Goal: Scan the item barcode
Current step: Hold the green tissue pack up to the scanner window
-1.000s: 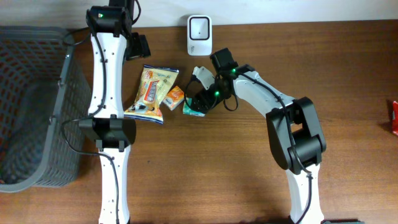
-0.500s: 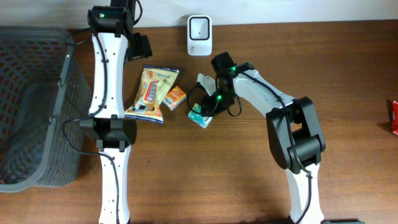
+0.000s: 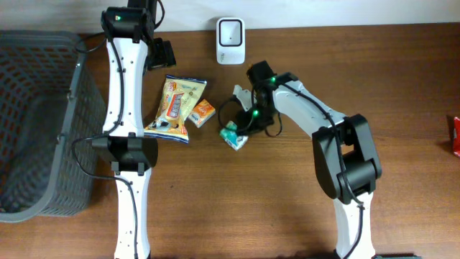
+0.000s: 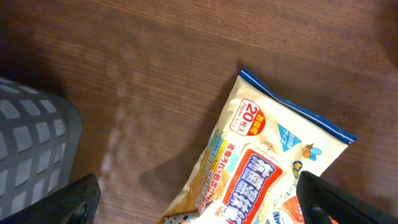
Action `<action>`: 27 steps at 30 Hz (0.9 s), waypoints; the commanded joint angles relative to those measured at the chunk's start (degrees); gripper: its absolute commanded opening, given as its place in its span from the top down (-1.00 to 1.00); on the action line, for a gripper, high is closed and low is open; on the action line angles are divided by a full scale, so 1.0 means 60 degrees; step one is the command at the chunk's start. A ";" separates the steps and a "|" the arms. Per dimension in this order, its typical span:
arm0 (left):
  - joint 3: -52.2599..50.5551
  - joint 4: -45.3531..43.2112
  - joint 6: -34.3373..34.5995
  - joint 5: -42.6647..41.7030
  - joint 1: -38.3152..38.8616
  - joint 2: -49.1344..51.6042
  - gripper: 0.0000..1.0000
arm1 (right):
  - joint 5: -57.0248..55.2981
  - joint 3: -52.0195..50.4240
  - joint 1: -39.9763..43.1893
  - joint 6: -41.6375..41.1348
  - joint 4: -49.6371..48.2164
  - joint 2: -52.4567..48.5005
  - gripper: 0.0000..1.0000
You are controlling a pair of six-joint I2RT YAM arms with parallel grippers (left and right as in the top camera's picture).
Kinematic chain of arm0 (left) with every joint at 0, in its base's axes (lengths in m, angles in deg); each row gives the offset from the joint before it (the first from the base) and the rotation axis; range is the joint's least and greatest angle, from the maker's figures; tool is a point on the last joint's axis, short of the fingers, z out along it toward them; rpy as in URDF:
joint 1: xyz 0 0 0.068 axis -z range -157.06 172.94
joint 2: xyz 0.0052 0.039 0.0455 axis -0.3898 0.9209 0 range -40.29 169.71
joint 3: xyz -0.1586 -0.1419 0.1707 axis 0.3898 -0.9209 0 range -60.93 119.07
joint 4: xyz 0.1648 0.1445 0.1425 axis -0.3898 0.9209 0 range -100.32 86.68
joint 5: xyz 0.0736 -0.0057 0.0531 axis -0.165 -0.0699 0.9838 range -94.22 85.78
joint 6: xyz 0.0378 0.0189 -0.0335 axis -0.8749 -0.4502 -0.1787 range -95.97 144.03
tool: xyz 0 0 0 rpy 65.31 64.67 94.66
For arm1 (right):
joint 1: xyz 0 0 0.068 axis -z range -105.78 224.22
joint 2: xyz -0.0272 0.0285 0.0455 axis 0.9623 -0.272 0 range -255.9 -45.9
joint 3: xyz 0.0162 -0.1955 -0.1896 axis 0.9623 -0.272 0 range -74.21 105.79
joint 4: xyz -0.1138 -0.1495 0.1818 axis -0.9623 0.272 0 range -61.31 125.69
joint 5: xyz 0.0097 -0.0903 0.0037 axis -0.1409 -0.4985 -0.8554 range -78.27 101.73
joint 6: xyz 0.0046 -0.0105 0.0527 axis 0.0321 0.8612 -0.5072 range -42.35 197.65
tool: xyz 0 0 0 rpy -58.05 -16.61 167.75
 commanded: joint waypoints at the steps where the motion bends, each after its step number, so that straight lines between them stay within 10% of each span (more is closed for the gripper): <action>1: -0.0015 0.0018 0.0117 -0.0066 -0.0011 0.0113 -0.98 | 0.3865 0.1738 0.0933 -0.0659 0.0437 -0.0073 0.92; 5: -0.0015 0.0018 0.0117 -0.0066 -0.0011 0.0113 -0.98 | 0.9613 0.1843 0.2193 -0.0656 -0.0062 -0.0077 0.92; 12: -0.0015 0.0018 0.0117 -0.0066 -0.0011 0.0113 -0.98 | 0.9577 0.1847 0.2189 -0.0889 -0.0251 -0.0077 0.92; 15: -0.0015 0.0018 0.0117 -0.0066 -0.0011 0.0113 -0.98 | 0.2969 0.1960 0.2076 -0.4022 -0.1107 -0.0073 0.92; 19: -0.0015 0.0018 0.0117 -0.0066 -0.0011 0.0113 -0.98 | -0.2914 0.2167 0.1191 -0.3701 -0.4488 -0.0073 0.92; 27: -0.0015 0.0018 0.0117 -0.0066 -0.0011 0.0113 -0.98 | -0.7548 0.2167 -0.0831 0.5635 -0.9009 -0.0856 0.92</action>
